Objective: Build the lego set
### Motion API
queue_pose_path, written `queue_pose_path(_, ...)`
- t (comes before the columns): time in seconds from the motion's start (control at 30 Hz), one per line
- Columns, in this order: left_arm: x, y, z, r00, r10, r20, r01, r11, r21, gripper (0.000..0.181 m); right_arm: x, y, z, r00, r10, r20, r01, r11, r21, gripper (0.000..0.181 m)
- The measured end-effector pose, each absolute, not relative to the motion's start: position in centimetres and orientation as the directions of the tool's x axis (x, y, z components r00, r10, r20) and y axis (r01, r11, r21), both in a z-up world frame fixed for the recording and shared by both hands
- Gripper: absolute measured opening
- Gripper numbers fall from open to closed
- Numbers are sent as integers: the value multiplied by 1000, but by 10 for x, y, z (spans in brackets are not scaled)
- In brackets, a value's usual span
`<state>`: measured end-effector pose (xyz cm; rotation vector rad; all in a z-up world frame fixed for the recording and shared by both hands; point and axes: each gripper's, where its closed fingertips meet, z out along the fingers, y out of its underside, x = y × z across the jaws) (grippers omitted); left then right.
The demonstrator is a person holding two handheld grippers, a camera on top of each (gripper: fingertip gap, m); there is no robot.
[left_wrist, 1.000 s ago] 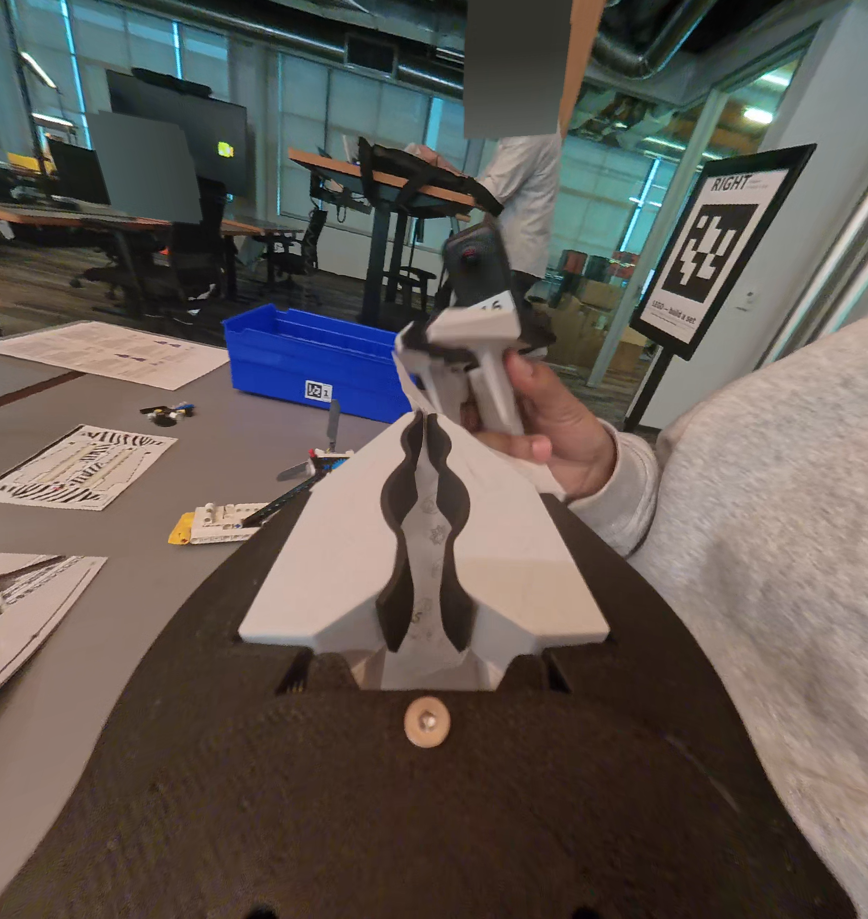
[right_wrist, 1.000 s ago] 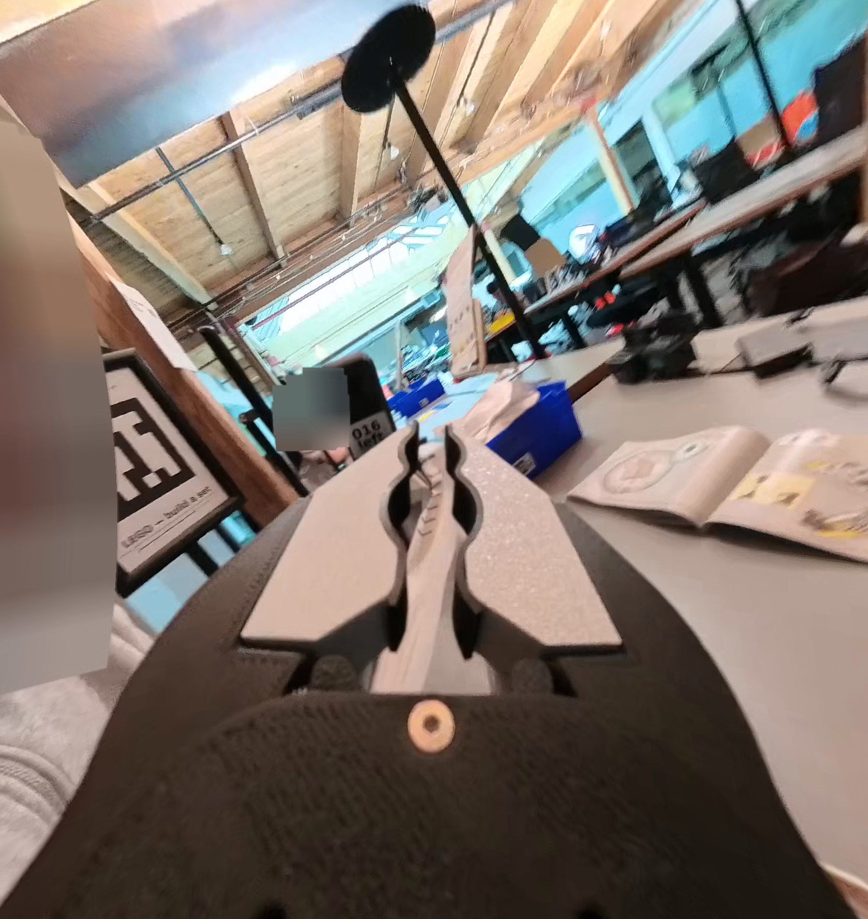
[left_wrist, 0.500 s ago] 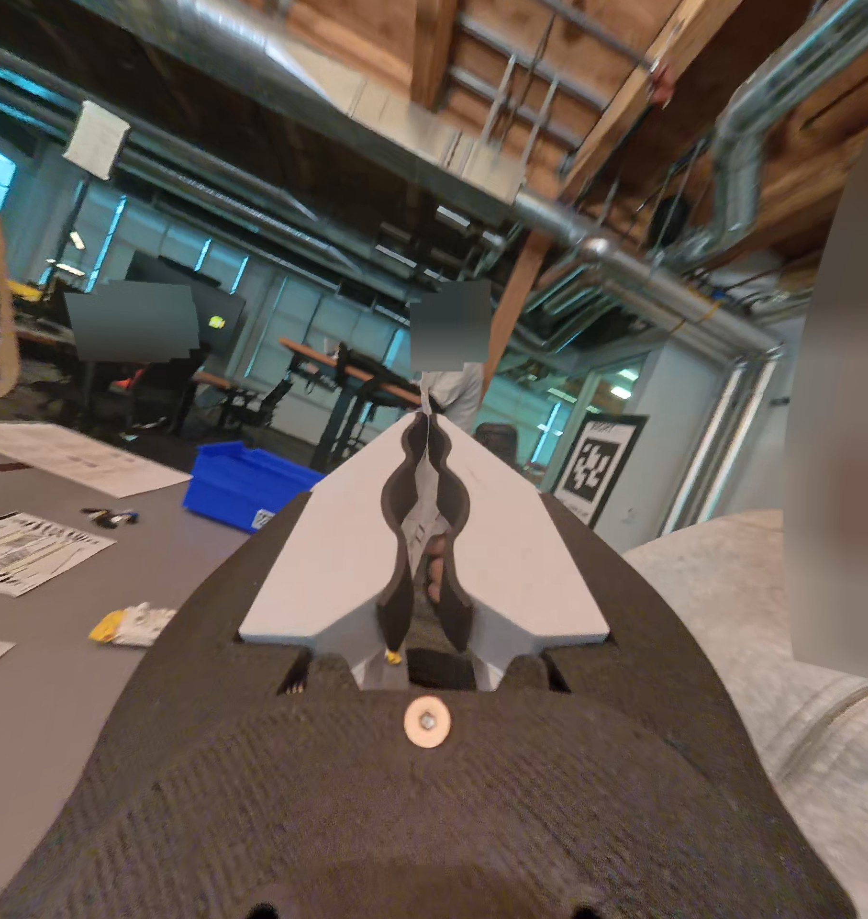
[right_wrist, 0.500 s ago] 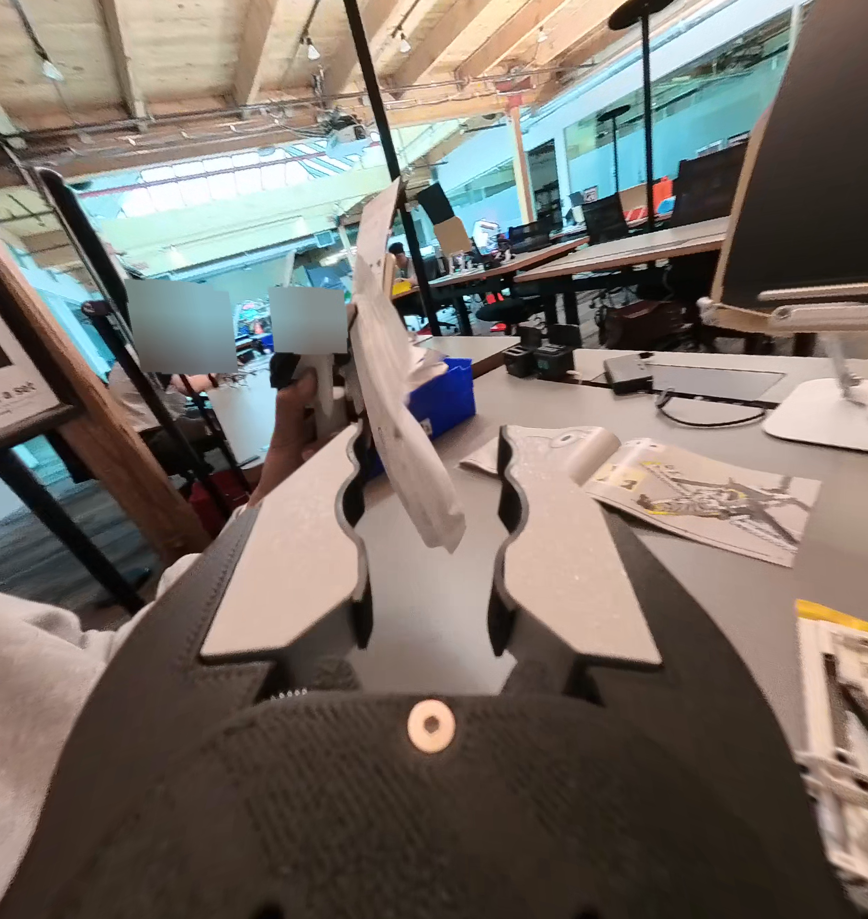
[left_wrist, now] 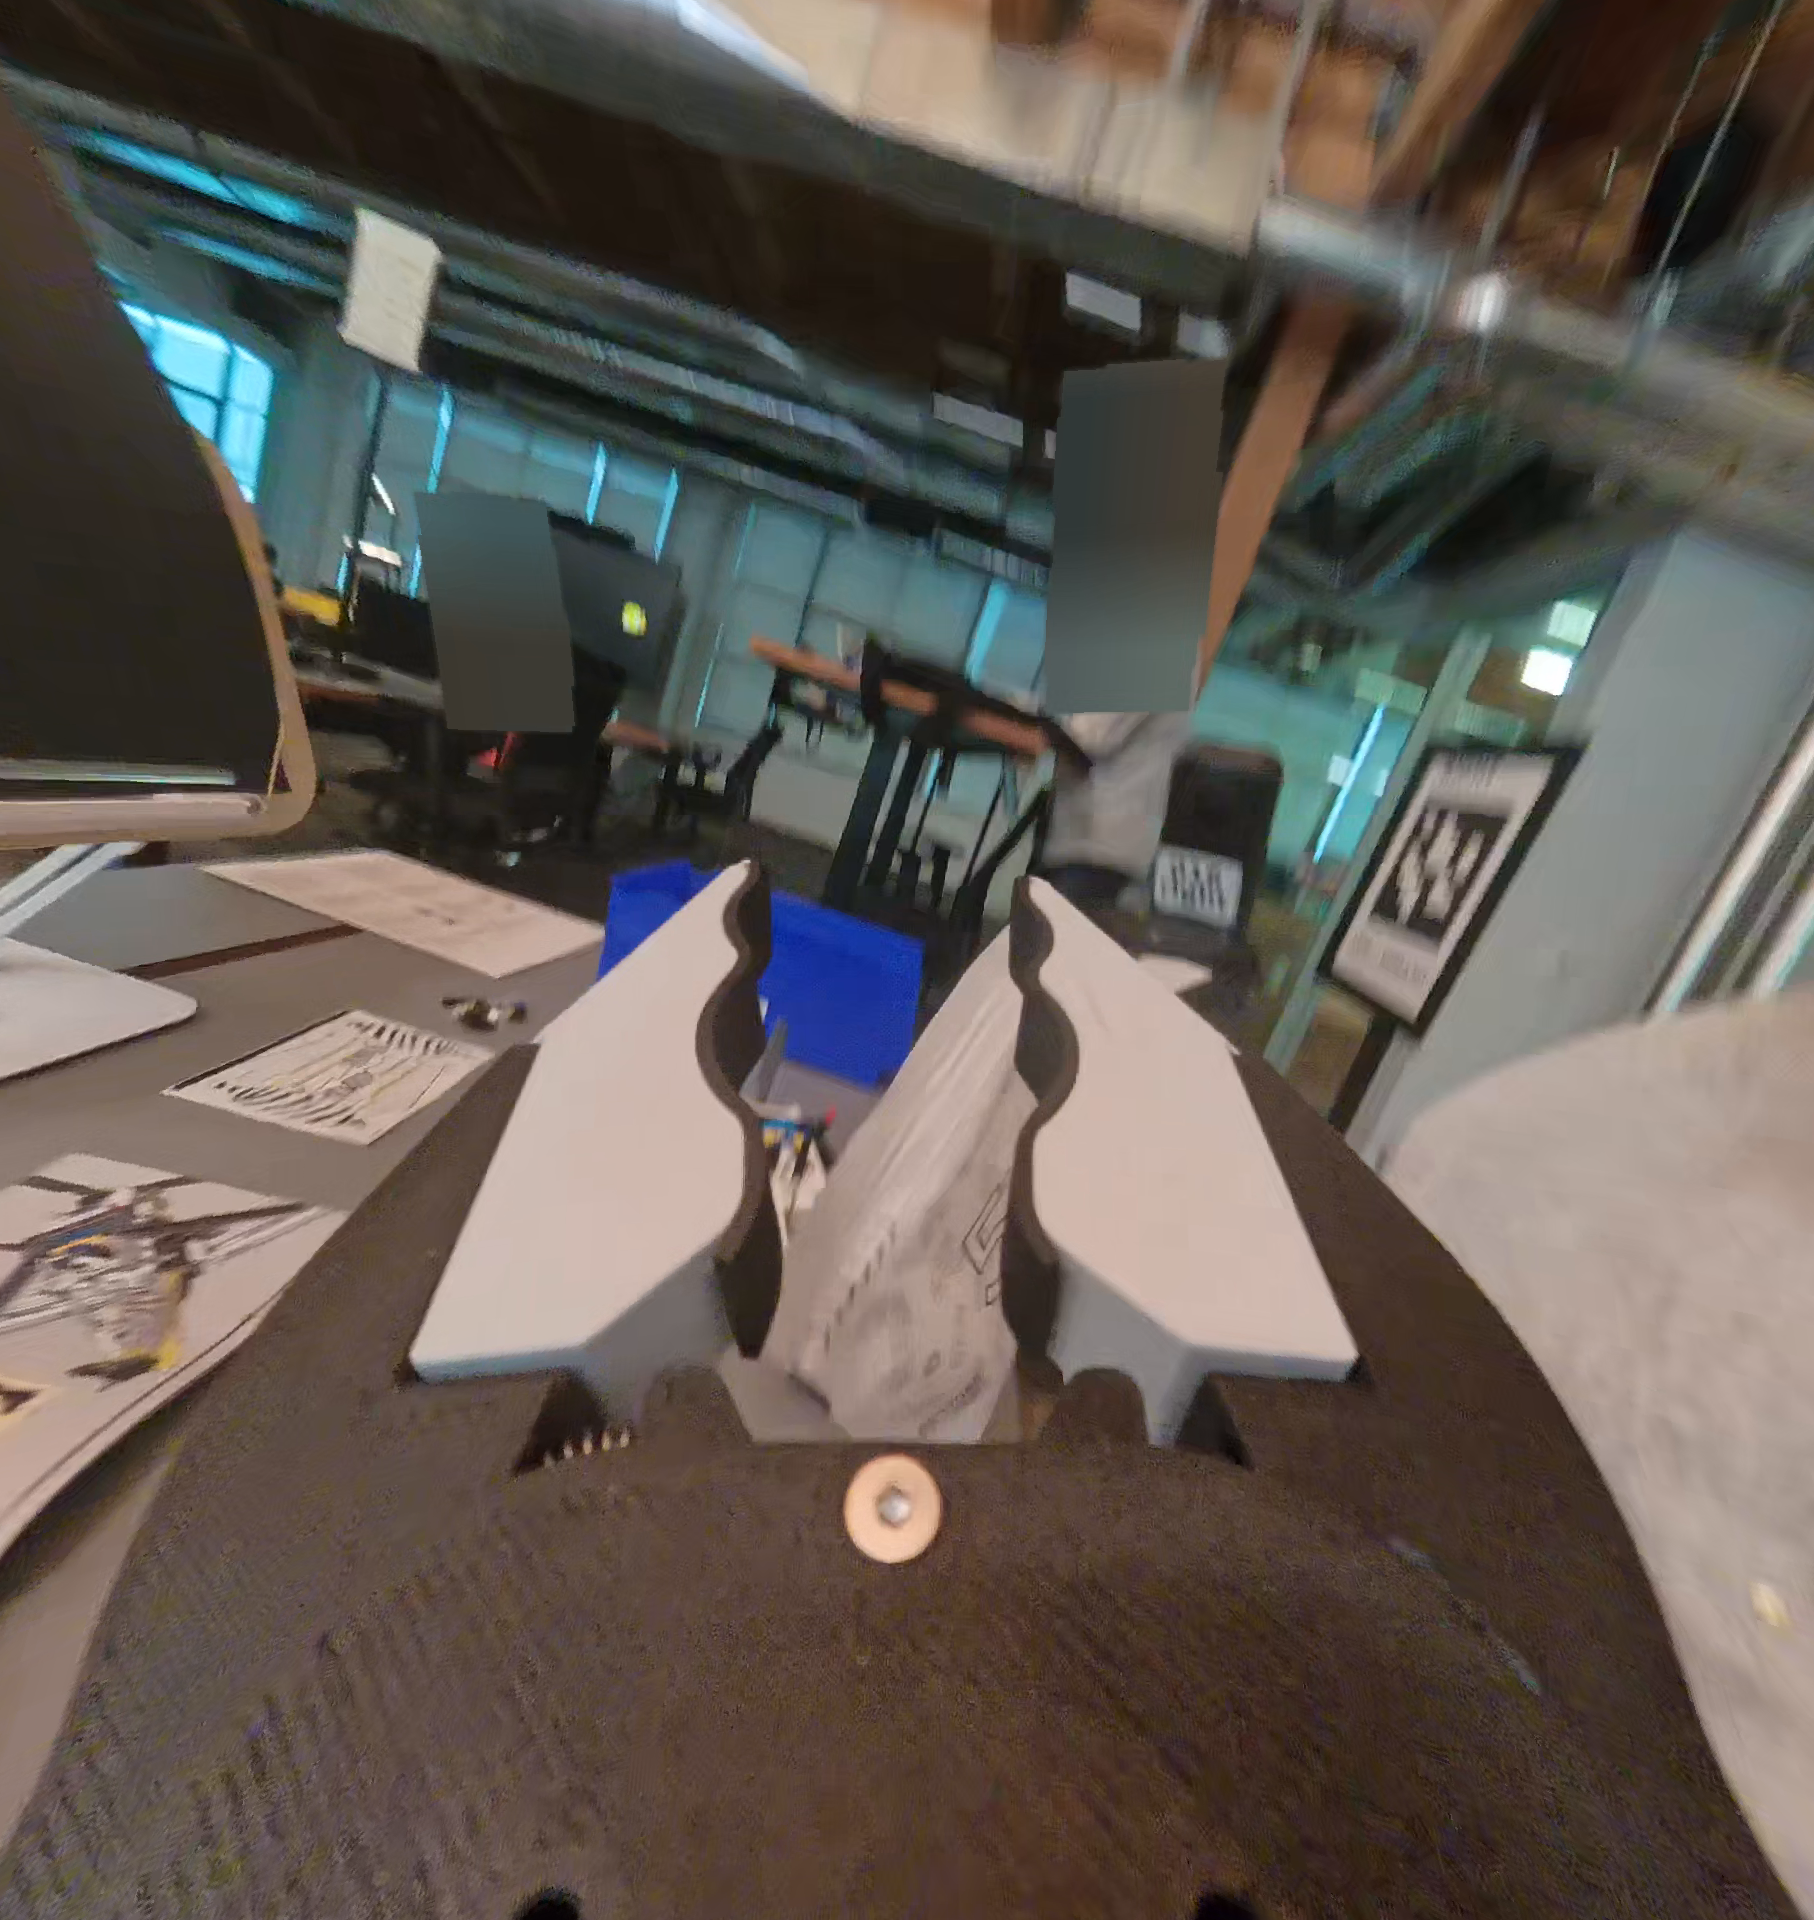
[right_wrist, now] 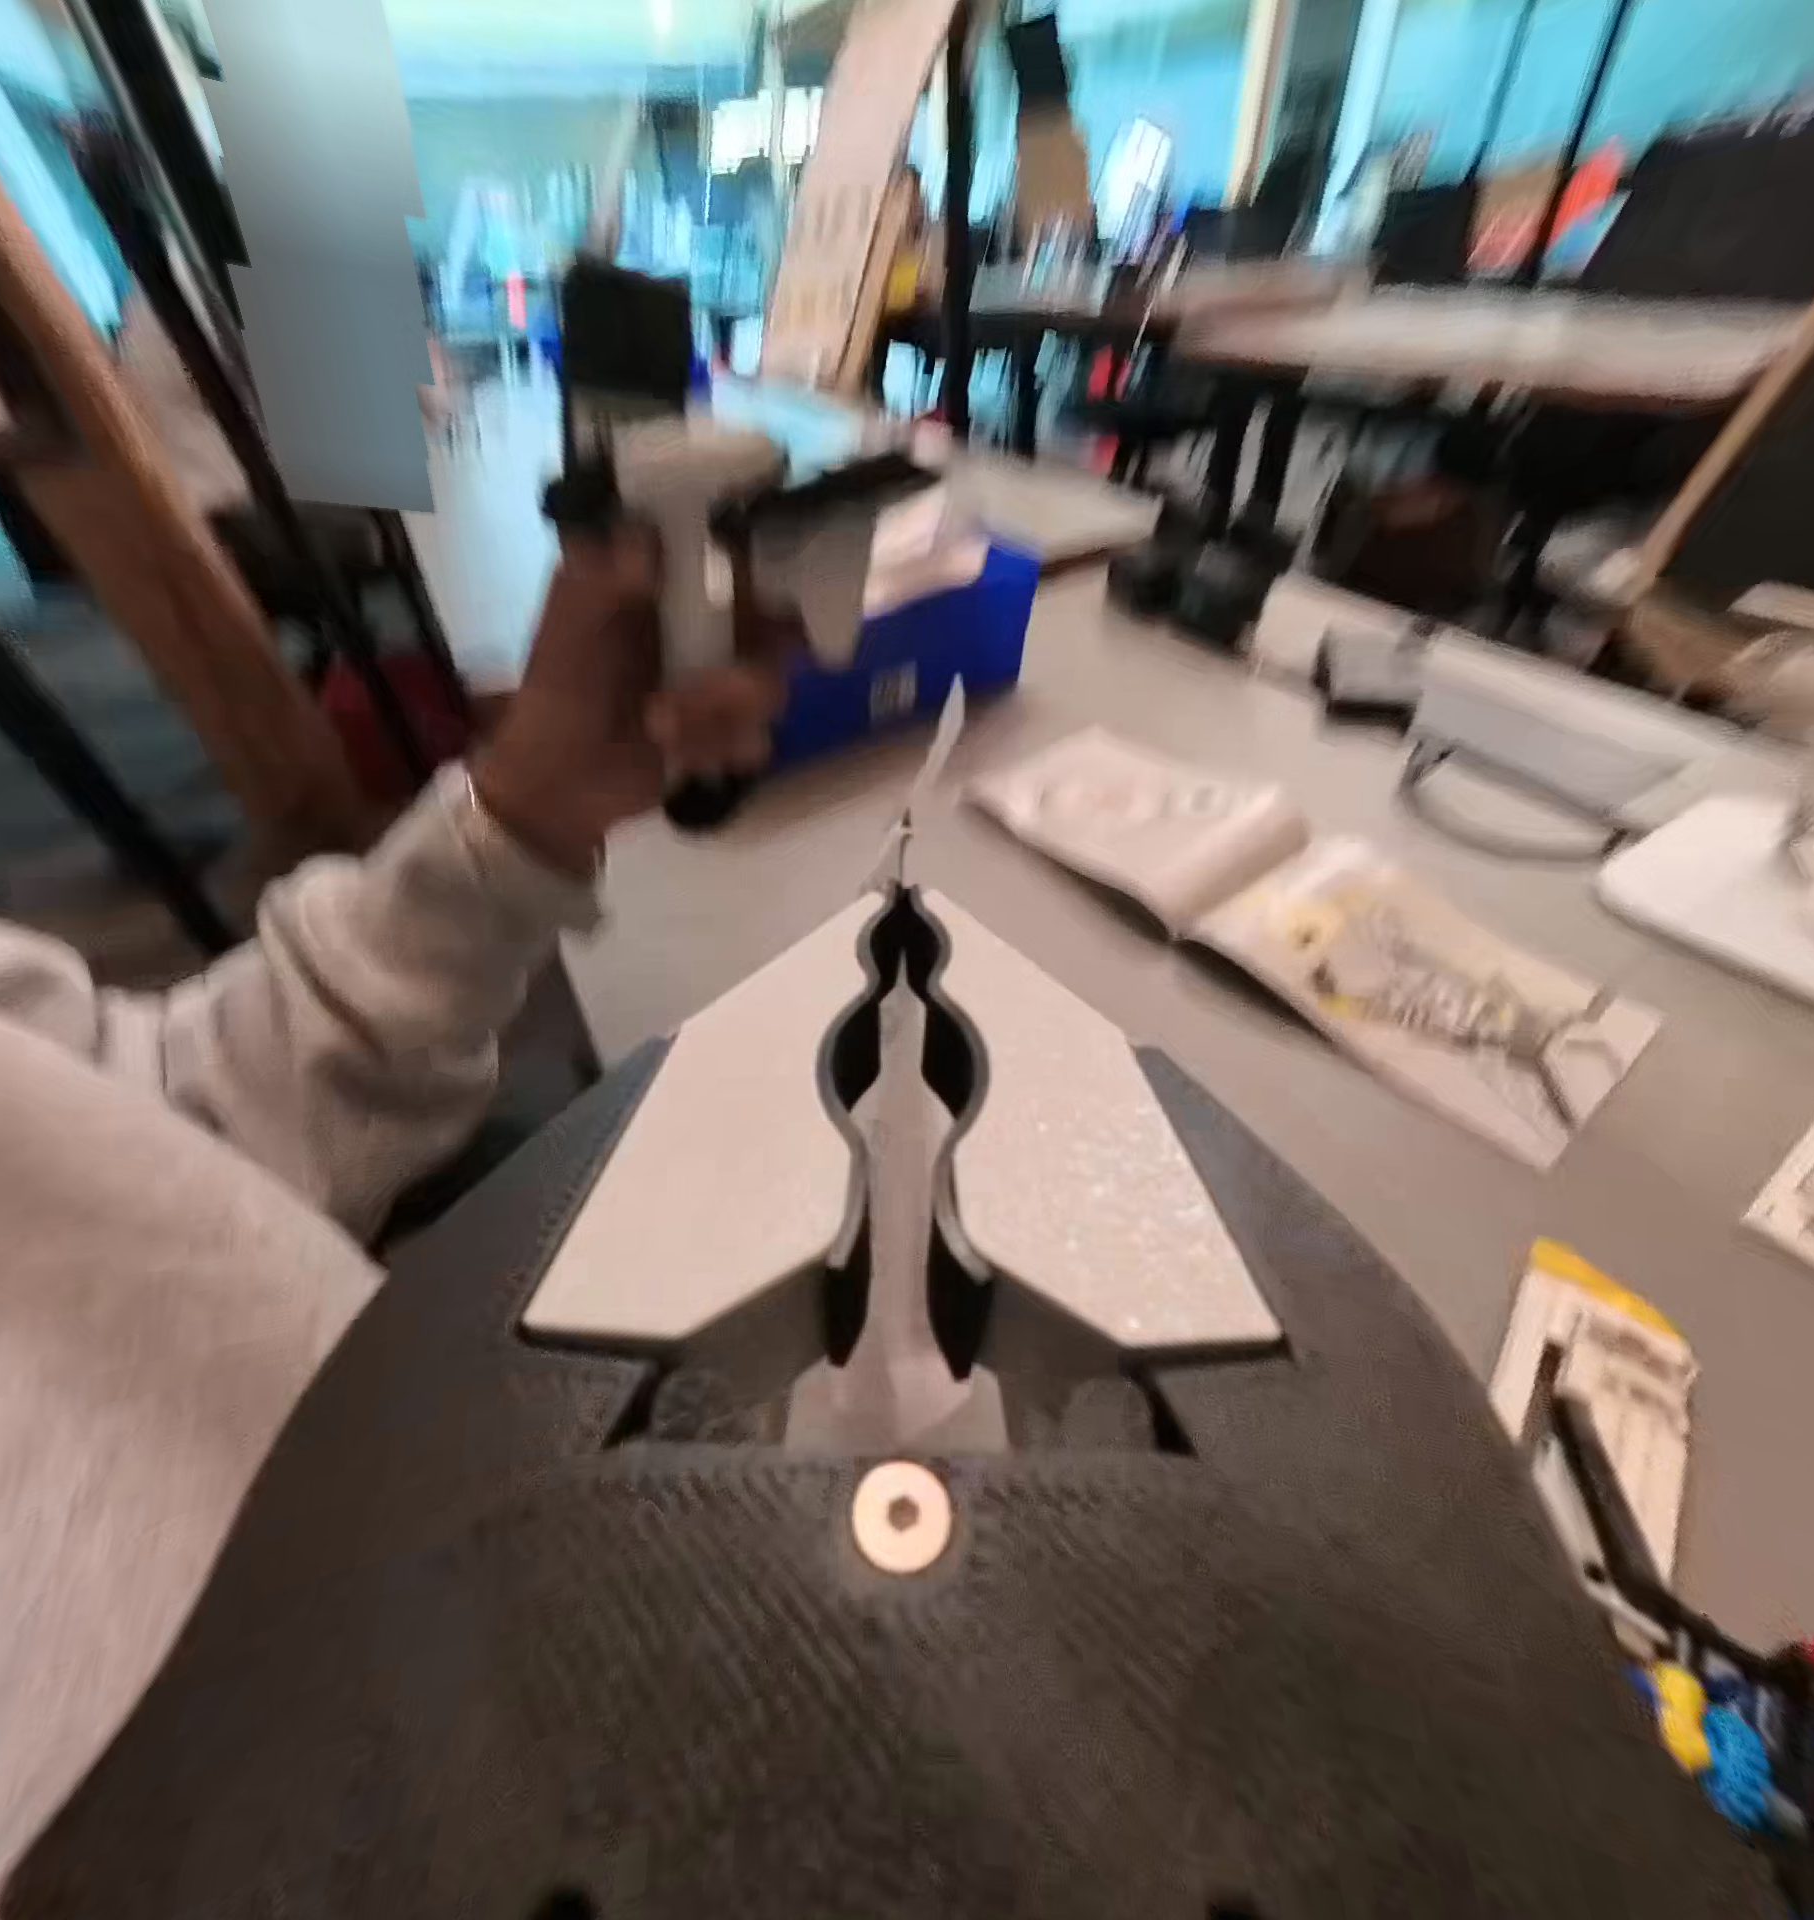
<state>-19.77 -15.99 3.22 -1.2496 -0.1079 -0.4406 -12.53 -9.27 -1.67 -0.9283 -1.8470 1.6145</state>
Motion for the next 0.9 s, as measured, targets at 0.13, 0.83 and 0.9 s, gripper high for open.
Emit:
queue_pose_path(0.13, -160, -141, -13, 948, -259, 187, 169, -91, -981, 49, -125, -117, -74, -713, 701, 3, 329, 338, -882, 0)
queue_pose_path(0.83, -128, -122, -56, 737, -507, 447, 308, -336, -890, 1, -142, -128, -66, -732, 678, 60, 201, 299, -933, 2)
queue_pose_path(0.9, -129, -121, -57, 742, -489, 459, 312, -354, -882, 1, -142, -128, -66, -734, 678, 47, 206, 288, -935, 3)
